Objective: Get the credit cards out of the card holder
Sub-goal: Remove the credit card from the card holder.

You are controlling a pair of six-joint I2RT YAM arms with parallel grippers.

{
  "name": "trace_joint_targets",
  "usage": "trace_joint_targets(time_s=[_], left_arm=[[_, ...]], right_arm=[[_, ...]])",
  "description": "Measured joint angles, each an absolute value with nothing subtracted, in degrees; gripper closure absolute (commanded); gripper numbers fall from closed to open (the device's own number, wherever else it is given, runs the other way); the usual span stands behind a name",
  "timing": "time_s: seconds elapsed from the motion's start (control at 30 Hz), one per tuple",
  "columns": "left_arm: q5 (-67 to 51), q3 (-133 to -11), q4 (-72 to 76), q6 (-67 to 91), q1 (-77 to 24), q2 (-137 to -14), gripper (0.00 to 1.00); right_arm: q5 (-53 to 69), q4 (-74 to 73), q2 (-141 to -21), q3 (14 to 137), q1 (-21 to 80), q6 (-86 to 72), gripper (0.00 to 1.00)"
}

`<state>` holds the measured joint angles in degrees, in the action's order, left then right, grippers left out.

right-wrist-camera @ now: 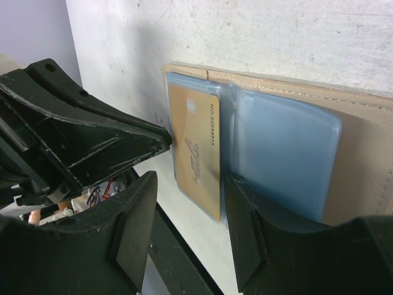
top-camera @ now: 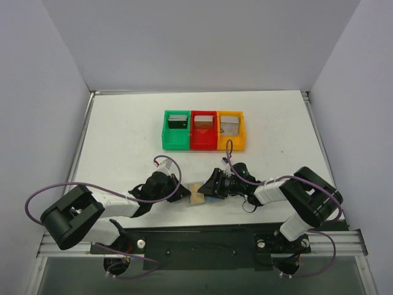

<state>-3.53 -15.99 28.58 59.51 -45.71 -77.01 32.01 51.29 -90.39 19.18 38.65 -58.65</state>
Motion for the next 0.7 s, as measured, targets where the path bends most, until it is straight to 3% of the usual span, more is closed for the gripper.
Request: trace_joint_targets(time_s=[0.7], left_arm=[[-3.46,-15.99,31.44,59.77,-45.69,-79.83,1.0]], right_arm=[[31.99,49.71,-87.79,19.18,38.65,-58.7,0.56]])
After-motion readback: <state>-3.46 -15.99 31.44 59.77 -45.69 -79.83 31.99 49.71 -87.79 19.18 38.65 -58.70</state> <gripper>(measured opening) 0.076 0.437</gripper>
